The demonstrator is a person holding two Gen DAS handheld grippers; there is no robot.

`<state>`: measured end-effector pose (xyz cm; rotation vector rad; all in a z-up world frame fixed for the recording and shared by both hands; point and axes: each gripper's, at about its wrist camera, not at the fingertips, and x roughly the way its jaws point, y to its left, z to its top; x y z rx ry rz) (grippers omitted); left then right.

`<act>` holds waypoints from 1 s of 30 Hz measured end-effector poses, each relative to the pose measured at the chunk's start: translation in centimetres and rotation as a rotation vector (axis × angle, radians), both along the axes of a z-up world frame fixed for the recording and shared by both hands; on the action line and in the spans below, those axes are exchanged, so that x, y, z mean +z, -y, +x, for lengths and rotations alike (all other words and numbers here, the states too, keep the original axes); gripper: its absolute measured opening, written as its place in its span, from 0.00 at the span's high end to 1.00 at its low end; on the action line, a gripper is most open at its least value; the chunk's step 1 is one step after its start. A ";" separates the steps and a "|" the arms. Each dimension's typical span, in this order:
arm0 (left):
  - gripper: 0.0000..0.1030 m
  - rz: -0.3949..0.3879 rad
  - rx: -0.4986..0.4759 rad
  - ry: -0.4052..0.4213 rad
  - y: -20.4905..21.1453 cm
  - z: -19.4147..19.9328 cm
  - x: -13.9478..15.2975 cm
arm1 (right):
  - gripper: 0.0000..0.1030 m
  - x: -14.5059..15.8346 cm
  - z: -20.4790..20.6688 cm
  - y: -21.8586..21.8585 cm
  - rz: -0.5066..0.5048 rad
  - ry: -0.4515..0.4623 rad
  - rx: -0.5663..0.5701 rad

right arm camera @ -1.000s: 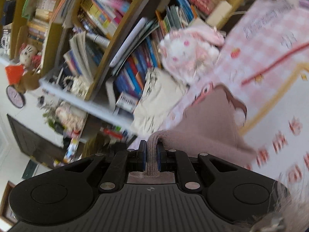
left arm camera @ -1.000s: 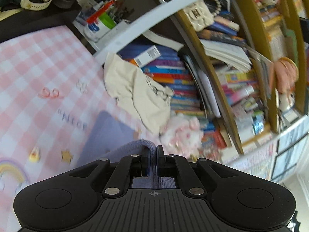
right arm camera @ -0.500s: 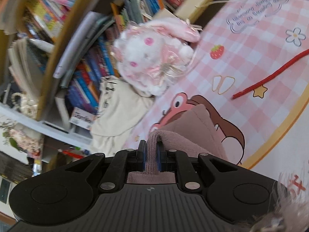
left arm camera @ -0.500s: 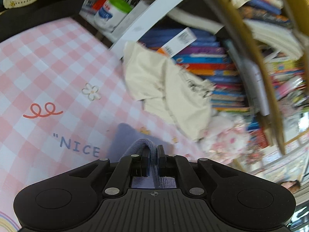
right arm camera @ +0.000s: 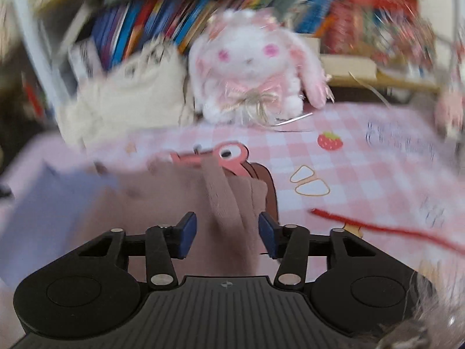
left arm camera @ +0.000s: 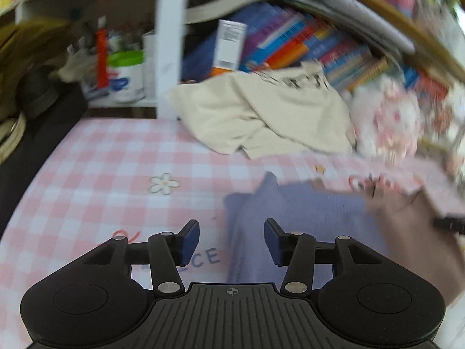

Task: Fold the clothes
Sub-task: 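Lift the hem with both grippers and fold it up toward the collar, then lower the hem onto the collar and open both grippers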

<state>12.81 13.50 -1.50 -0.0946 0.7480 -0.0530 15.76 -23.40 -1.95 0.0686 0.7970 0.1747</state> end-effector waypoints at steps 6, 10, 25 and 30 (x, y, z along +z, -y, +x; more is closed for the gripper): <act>0.97 -0.082 0.039 -0.021 -0.9 0.8 -1.4 | 0.92 0.1 0.2 2.5 0.215 0.060 -0.145; 0.96 -0.142 0.107 -0.065 -1.9 1.1 -2.6 | 0.92 -1.7 1.1 3.3 0.240 -0.020 -0.235; 0.66 -0.206 0.090 -0.105 -2.0 0.1 -3.4 | 0.78 -2.7 -0.7 5.2 0.362 -0.102 -0.244; 0.80 -0.213 0.068 -0.118 -1.2 -0.4 -3.6 | 0.83 -2.7 -1.2 5.4 0.416 -0.120 -0.246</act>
